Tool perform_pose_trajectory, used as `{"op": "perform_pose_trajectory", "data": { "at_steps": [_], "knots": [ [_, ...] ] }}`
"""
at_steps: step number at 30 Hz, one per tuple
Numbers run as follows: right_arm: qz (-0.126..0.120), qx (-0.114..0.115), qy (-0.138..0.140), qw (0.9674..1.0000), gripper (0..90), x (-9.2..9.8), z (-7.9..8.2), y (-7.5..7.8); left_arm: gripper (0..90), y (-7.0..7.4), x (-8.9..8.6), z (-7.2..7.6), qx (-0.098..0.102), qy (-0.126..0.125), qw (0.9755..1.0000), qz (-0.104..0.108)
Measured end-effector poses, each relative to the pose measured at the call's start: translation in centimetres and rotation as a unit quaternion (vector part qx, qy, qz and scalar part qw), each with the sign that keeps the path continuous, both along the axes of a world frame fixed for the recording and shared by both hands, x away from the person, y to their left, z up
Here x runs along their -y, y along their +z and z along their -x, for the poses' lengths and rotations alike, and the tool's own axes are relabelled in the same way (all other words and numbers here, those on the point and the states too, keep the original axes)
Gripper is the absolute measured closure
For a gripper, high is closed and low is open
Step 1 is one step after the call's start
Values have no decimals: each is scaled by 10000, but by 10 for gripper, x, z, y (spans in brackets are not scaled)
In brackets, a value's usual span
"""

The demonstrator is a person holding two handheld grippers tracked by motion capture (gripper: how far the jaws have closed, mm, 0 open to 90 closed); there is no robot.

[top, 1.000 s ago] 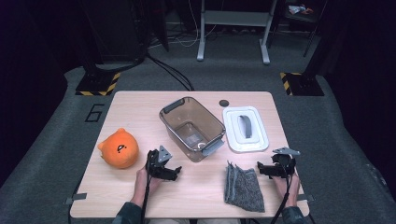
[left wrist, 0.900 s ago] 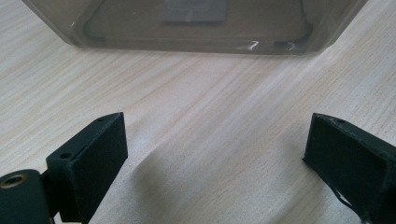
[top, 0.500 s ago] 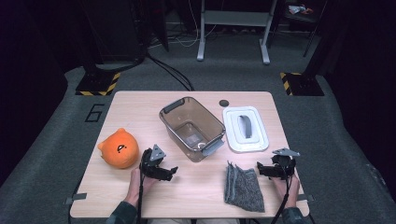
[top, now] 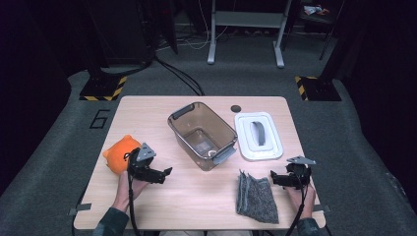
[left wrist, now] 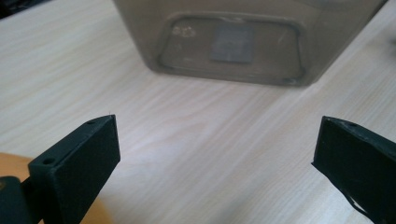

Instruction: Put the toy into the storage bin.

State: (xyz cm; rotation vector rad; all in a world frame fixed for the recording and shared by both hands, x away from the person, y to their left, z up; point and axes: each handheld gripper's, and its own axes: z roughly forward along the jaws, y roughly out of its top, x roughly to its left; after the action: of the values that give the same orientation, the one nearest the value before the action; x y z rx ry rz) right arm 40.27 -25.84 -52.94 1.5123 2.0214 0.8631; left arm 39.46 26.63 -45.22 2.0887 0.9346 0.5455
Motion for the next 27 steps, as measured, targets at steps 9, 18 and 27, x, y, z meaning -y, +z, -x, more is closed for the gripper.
{"op": "perform_pose_trajectory", "data": {
  "at_steps": [9,18,27],
  "knots": [
    [3,0,0,10000,19,0,0,0,0,20,-51,-9,109,347,9993,64],
    [6,4,-2,10000,19,0,0,0,0,19,-98,-19,-22,829,9965,76],
    [7,3,-5,10000,19,0,0,0,17,-7,-112,-28,-426,951,9940,346]
  ]
}}
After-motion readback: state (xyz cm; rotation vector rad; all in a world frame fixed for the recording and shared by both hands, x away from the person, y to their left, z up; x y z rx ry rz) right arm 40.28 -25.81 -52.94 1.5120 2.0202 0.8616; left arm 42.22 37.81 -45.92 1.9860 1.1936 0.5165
